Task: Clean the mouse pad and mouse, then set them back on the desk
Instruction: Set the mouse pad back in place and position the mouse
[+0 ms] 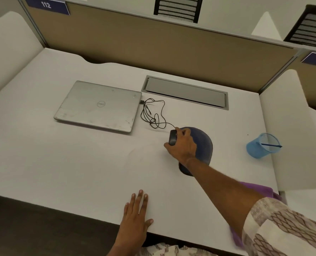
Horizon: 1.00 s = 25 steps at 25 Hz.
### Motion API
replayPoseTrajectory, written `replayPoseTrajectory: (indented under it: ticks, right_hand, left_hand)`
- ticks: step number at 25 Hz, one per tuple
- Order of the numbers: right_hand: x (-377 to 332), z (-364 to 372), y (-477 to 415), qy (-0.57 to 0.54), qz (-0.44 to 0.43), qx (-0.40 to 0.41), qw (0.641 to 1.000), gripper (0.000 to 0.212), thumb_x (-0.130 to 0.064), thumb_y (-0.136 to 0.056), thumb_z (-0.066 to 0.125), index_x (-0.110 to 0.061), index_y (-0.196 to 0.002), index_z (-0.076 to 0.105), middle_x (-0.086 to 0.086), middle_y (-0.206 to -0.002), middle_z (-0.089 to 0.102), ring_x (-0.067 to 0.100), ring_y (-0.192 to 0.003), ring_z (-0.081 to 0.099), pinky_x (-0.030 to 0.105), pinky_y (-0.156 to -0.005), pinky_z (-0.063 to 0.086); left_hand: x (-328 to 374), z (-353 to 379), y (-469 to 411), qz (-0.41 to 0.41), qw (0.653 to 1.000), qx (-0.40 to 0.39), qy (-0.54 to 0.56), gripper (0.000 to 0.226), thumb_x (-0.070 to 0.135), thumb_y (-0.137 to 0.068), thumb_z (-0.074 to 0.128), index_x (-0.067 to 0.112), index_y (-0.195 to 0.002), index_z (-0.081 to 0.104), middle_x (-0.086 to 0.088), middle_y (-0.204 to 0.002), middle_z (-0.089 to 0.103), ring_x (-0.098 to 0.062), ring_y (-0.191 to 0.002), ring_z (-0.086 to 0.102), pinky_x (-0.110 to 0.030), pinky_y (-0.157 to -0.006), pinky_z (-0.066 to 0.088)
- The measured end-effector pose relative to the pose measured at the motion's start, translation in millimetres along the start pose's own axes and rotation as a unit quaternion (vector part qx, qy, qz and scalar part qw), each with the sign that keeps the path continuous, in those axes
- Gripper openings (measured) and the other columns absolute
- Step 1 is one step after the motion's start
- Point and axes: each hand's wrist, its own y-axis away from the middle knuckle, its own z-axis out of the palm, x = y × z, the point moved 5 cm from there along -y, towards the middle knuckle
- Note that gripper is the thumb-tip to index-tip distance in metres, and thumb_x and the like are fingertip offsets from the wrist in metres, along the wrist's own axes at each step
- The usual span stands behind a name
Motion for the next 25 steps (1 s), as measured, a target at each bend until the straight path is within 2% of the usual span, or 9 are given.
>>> replayPoseTrajectory:
  ticks: [3,5,8,11,13,17,21,23,25]
  right_hand:
    - [31.3,-18.9,-20.5,0.011,0.011,0.017,1.000,0.082,-0.057,-0.075,0.066,-0.024,-0.144,0.036,0.005,-0.136,0.036,0.029,-0.111,0.056,0.040,-0.077,0.059]
    - [47.7,-24.8,-30.8,0.042,0.023,0.015,0.999,0.083,-0.057,-0.078,0.064,-0.021,-0.146,0.035,0.007,-0.138,0.037,0.030,-0.110,0.057,0.039,-0.079,0.056]
    - [64.9,-24.1,-39.8,0.046,0.045,0.002,0.998,0.085,-0.057,-0.080,0.065,-0.019,-0.149,0.033,0.008,-0.139,0.036,0.031,-0.112,0.055,0.041,-0.085,0.054]
    - [72.2,-16.4,-42.8,0.048,0.046,-0.013,0.998,0.085,-0.058,-0.081,0.063,-0.019,-0.150,0.032,0.008,-0.139,0.037,0.031,-0.114,0.055,0.041,-0.088,0.054]
    - [75.1,-10.7,-43.3,0.042,0.045,-0.012,0.998,0.085,-0.059,-0.080,0.064,-0.019,-0.149,0.034,0.008,-0.140,0.039,0.031,-0.118,0.053,0.040,-0.090,0.054]
    - [79.9,4.0,-42.9,0.021,0.055,-0.034,0.998,0.087,-0.059,-0.081,0.063,-0.019,-0.151,0.031,0.010,-0.146,0.033,0.033,-0.125,0.048,0.045,-0.094,0.053]
    - [84.7,10.0,-44.2,0.024,0.053,-0.054,0.997,0.089,-0.062,-0.083,0.059,-0.021,-0.154,0.024,0.013,-0.151,0.027,0.036,-0.131,0.043,0.047,-0.099,0.049]
    - [87.1,9.2,-41.2,0.041,0.058,-0.052,0.996,0.092,-0.071,-0.083,0.050,-0.023,-0.155,0.019,0.015,-0.152,0.027,0.038,-0.135,0.038,0.050,-0.103,0.042]
    - [88.9,5.4,-32.7,0.061,0.065,-0.012,0.996,0.091,-0.079,-0.083,0.037,-0.025,-0.154,0.018,0.016,-0.152,0.031,0.039,-0.137,0.034,0.053,-0.107,0.034]
  left_hand:
    - [-4.1,5.4,1.4,-0.015,0.999,-0.040,-0.033,0.083,0.065,-0.097,0.023,0.031,-0.162,-0.015,0.008,-0.170,-0.022,-0.018,-0.154,-0.016,-0.028,-0.118,-0.015]
    - [-3.2,4.3,0.0,-0.015,0.998,-0.034,-0.042,0.083,0.064,-0.096,0.024,0.025,-0.164,-0.004,0.005,-0.171,-0.013,-0.018,-0.154,-0.013,-0.029,-0.118,-0.011]
    - [0.3,0.6,-2.3,-0.014,0.999,-0.022,-0.042,0.084,0.058,-0.096,0.033,0.026,-0.163,-0.006,0.005,-0.171,-0.015,-0.020,-0.154,-0.013,-0.029,-0.118,-0.013]
    - [2.1,-1.1,0.8,-0.025,0.999,-0.005,-0.040,0.092,0.051,-0.102,0.045,0.035,-0.156,-0.028,0.010,-0.166,-0.033,-0.018,-0.153,-0.022,-0.026,-0.116,-0.024]
    - [7.6,-5.1,1.4,-0.026,0.999,0.009,-0.039,0.091,0.050,-0.105,0.041,0.034,-0.154,-0.033,0.009,-0.163,-0.038,-0.017,-0.151,-0.030,-0.025,-0.112,-0.030]
    - [17.2,-12.1,0.1,-0.048,0.998,-0.008,-0.049,0.083,0.048,-0.107,0.035,0.025,-0.156,-0.029,0.007,-0.159,-0.043,-0.021,-0.151,-0.034,-0.023,-0.106,-0.034]
    - [18.8,-14.1,1.5,-0.049,0.998,-0.016,-0.039,0.082,0.047,-0.107,0.038,0.026,-0.158,-0.022,0.008,-0.161,-0.038,-0.020,-0.153,-0.029,-0.022,-0.109,-0.031]
    - [19.9,-16.0,0.8,-0.049,0.998,-0.020,-0.039,0.082,0.048,-0.106,0.039,0.026,-0.159,-0.020,0.009,-0.162,-0.036,-0.020,-0.154,-0.027,-0.022,-0.111,-0.029]
    - [20.6,-20.0,0.2,-0.050,0.998,-0.019,-0.037,0.081,0.050,-0.106,0.039,0.026,-0.161,-0.015,0.009,-0.164,-0.031,-0.020,-0.156,-0.022,-0.025,-0.118,-0.022]
